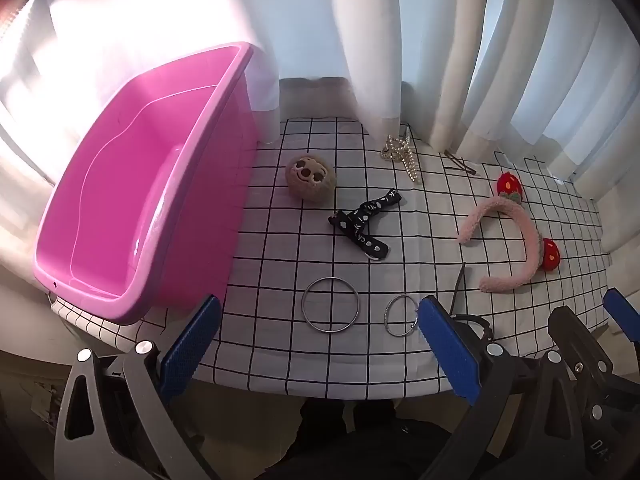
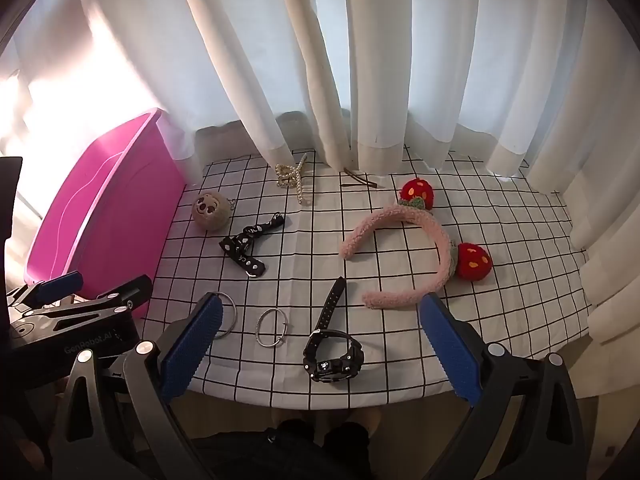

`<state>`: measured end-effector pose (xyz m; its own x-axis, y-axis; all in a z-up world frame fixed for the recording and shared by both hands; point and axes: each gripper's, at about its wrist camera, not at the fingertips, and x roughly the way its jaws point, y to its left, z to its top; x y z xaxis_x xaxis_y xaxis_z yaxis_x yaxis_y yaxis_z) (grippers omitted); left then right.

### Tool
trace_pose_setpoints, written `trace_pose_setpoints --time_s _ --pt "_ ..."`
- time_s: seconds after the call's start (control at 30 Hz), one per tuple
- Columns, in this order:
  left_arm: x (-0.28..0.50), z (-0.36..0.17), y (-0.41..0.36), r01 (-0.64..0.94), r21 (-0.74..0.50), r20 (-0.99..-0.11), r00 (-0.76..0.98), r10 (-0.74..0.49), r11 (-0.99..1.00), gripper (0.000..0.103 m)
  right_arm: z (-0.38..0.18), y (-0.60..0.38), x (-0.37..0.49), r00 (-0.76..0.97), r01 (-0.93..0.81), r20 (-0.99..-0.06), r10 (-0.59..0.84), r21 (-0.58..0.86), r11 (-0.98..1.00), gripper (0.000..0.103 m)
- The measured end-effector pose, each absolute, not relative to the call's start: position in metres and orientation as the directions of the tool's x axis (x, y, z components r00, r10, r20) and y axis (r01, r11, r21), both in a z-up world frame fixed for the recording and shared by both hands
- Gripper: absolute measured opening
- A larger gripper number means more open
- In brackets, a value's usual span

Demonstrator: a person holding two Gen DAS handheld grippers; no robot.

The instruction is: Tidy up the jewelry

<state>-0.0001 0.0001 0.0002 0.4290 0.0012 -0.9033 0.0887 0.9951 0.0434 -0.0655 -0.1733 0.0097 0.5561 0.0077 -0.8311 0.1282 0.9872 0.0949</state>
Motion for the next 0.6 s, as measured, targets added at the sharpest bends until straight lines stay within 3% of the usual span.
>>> trace_pose_setpoints --time_s 0.6 --pt "0.0033 -0.0009 0.0053 0.074 0.045 -0.898 0.44 0.007 0.996 0.097 0.0064 -0.1722 -0.063 0.554 0.121 -0.832 0.009 0.091 0.989 0.094"
